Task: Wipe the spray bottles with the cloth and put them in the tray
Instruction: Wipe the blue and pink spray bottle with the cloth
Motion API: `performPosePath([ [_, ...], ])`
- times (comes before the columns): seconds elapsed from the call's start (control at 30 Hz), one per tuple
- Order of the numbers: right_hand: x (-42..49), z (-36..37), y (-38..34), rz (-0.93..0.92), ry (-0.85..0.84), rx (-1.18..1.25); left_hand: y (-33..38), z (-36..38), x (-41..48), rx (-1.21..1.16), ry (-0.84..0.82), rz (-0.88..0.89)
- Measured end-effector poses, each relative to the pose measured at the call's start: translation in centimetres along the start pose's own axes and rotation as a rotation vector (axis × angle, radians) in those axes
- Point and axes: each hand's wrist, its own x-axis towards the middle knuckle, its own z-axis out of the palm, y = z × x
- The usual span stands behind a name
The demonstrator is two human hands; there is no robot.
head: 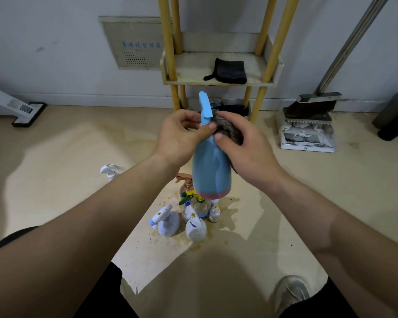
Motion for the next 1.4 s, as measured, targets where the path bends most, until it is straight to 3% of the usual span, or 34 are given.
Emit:
performPosePath([
  [0.1,-0.3,0.4,0.3,-0.019,-0.091,-0.020,0.1,0.1,-0.2,-0.055,0.043,-0.040],
  [0.2,0.3,0.1,0.8,0.009,0.015,-0.018,0.6,0.1,-0.6,-0.067,-0.007,-0.059],
  [0.3,0.7,-0.5,1.0,0.075,0.053,0.116,0.7,0.0,-0.9,-0.102,-0.057,-0.094],
  [0.47,0.9,-1.0,1.3,0.148,-0.021,0.278,0.7,-0.3,-1.1,-0.304,-0.062,-0.212],
  [0.53,0.8,-0.7,1.7,0.167,-0.041,0.316,0.7,-0.5,-0.8,-0.285,-0.041,-0.243],
  [0.7,0.8,-0.2,2.1,0.234,-0.069,0.372,0.7,-1.3,-0.4,0.027,-0.067,-0.246],
  [0.83,0.9,-0.3,2.2,0.238,-0.094,0.389,0.8,-1.7,-0.4,-0.035,-0.232,-0.224],
  [1.2,0.9,0.4,2.2,0.189,0.013,0.451,0.6,-1.1,0.4,-0.096,-0.044,-0.203],
  [1.4,0.3,1.2,1.7,0.086,-0.003,0.266,0.5,-1.4,1.1,-0.131,0.069,-0.228],
])
